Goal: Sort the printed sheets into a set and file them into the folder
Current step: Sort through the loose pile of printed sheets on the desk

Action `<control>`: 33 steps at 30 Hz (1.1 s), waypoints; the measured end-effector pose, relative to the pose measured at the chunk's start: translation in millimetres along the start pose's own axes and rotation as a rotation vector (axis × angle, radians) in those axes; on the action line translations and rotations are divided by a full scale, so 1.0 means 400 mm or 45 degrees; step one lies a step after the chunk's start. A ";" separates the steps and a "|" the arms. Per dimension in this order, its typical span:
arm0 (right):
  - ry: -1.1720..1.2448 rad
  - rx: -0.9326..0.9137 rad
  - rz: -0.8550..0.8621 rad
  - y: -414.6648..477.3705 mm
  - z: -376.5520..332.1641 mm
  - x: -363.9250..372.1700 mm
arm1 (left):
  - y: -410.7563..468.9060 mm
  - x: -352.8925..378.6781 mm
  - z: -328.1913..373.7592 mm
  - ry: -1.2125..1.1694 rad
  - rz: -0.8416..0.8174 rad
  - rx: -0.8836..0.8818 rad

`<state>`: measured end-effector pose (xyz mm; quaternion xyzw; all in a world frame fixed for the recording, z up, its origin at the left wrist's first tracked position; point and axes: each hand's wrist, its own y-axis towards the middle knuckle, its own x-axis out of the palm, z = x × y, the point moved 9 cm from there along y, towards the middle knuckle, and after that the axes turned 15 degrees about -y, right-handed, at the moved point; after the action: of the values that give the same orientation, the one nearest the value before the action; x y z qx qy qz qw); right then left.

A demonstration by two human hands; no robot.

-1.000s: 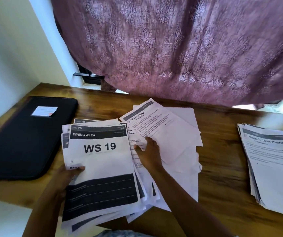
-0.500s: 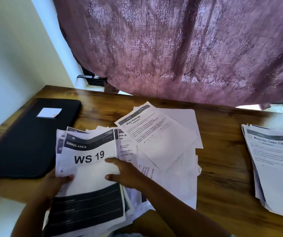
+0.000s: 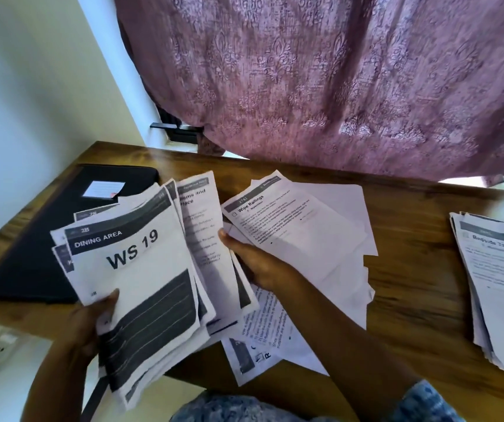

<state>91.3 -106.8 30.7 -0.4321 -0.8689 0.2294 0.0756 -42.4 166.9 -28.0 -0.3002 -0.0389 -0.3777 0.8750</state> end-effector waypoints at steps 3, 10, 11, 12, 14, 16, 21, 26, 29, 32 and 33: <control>-0.033 -0.163 0.010 -0.031 -0.096 -0.011 | 0.006 0.085 0.030 0.017 -0.092 0.058; -0.568 -0.055 0.567 -0.240 -0.071 -0.421 | -0.146 0.634 -0.091 -0.082 -0.664 -0.003; -0.512 -0.025 0.659 -0.303 -0.043 -0.513 | -0.177 0.731 -0.140 -0.076 -0.743 -0.045; -0.480 0.020 0.740 -0.365 -0.013 -0.598 | -0.213 0.828 -0.190 -0.064 -0.803 -0.073; -0.432 0.129 0.892 -0.485 0.064 -0.761 | -0.282 1.004 -0.296 -0.041 -0.879 -0.163; -0.385 0.217 1.022 -0.611 0.118 -0.881 | -0.360 1.156 -0.425 -0.013 -0.945 -0.362; -0.349 0.519 1.128 -0.810 0.298 -1.074 | -0.505 1.338 -0.715 0.300 -1.118 -0.708; -0.855 0.680 1.343 -0.758 0.410 -1.160 | -0.393 1.302 -0.748 0.556 -1.157 -0.555; -1.079 0.414 1.554 -0.586 0.284 -1.056 | -0.218 1.133 -0.542 0.716 -0.689 0.284; -1.147 0.067 1.072 -0.279 0.210 -0.850 | -0.158 0.856 -0.325 0.766 0.125 0.715; -1.161 0.038 0.947 -0.203 0.203 -0.792 | -0.110 0.795 -0.307 0.819 0.263 0.684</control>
<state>201.1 -425.2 17.9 -0.5644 -0.6004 0.4155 -0.3853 134.0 -127.6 -12.8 0.0690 0.1691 -0.3388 0.9229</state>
